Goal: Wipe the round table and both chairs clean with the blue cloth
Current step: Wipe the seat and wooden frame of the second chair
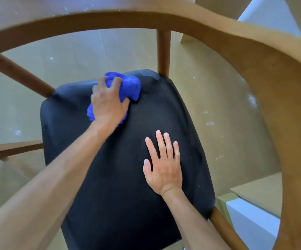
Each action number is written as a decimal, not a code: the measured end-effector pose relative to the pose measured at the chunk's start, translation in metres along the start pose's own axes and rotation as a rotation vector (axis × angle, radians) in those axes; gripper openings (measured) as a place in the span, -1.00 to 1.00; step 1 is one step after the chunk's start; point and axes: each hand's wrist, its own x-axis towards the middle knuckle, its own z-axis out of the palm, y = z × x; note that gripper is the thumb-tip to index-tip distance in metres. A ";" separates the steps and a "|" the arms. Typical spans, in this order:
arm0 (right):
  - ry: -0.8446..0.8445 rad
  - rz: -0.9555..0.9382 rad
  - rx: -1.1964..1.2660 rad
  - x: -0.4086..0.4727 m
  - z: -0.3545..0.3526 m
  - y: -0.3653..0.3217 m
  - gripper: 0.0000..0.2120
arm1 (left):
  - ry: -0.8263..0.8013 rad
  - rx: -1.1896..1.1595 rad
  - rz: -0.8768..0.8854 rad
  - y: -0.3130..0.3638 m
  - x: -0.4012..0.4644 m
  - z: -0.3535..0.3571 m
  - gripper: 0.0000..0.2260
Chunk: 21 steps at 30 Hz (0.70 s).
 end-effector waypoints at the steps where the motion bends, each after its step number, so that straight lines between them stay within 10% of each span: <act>1: -0.003 0.001 0.003 0.000 -0.001 0.000 -0.42 | -0.035 0.015 0.045 0.026 -0.010 0.010 -0.60; 12: 0.000 -0.013 -0.020 0.001 -0.006 -0.002 -0.45 | -0.190 0.193 0.448 0.023 -0.030 0.008 -0.42; 21: 0.038 -0.005 -0.013 0.001 -0.002 -0.001 -0.44 | 0.012 0.046 -0.171 -0.140 -0.041 -0.059 -0.45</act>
